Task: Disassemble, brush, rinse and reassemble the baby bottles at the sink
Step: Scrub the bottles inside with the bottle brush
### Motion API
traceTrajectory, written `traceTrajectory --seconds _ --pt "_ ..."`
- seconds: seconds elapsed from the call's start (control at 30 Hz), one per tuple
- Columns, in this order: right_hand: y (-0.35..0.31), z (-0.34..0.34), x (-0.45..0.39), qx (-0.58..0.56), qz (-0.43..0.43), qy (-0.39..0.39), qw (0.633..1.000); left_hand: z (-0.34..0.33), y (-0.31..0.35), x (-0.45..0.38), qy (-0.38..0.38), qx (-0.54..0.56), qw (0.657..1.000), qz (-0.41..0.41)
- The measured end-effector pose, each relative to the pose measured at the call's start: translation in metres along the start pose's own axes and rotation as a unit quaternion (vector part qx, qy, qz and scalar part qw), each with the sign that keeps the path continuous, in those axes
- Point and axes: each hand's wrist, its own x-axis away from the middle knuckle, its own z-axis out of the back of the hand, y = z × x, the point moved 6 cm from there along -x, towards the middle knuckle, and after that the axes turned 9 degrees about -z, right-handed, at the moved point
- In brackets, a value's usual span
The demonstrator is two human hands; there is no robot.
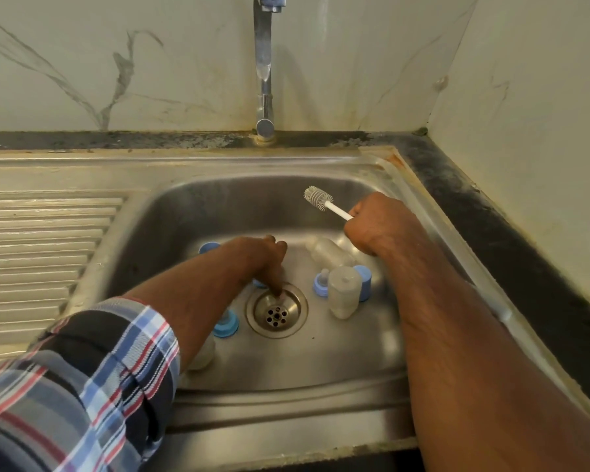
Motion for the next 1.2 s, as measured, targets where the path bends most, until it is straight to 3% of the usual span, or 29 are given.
traceTrajectory --seconds 0.13,0.37,0.53,0.7,0.87,1.0,1.2 --pt "-0.001 -0.002 0.000 -0.002 0.006 -0.006 1.000 -0.003 -0.013 0.005 0.008 0.017 1.000 0.000" --pt "-0.002 -0.004 -0.003 -0.002 0.010 -0.007 1.000 0.010 -0.049 0.015 0.140 -0.003 0.990 0.029" --pt "-0.001 -0.004 -0.002 0.000 0.011 -0.012 1.000 0.004 -0.058 0.017 0.108 -0.076 0.989 0.061" --pt "-0.002 -0.004 -0.001 0.003 0.010 -0.017 1.000 0.002 -0.058 0.017 0.098 -0.070 0.990 0.066" --pt "-0.002 -0.004 -0.001 0.012 0.004 -0.012 1.000 0.011 -0.053 0.019 0.129 -0.092 0.985 0.064" --pt "0.000 -0.001 0.001 0.019 -0.010 0.001 1.000 0.029 -0.021 0.012 0.196 -0.095 0.976 0.012" --pt "0.000 0.001 0.002 0.033 -0.017 0.012 0.999 0.038 0.043 -0.008 0.234 -0.106 0.961 -0.104"
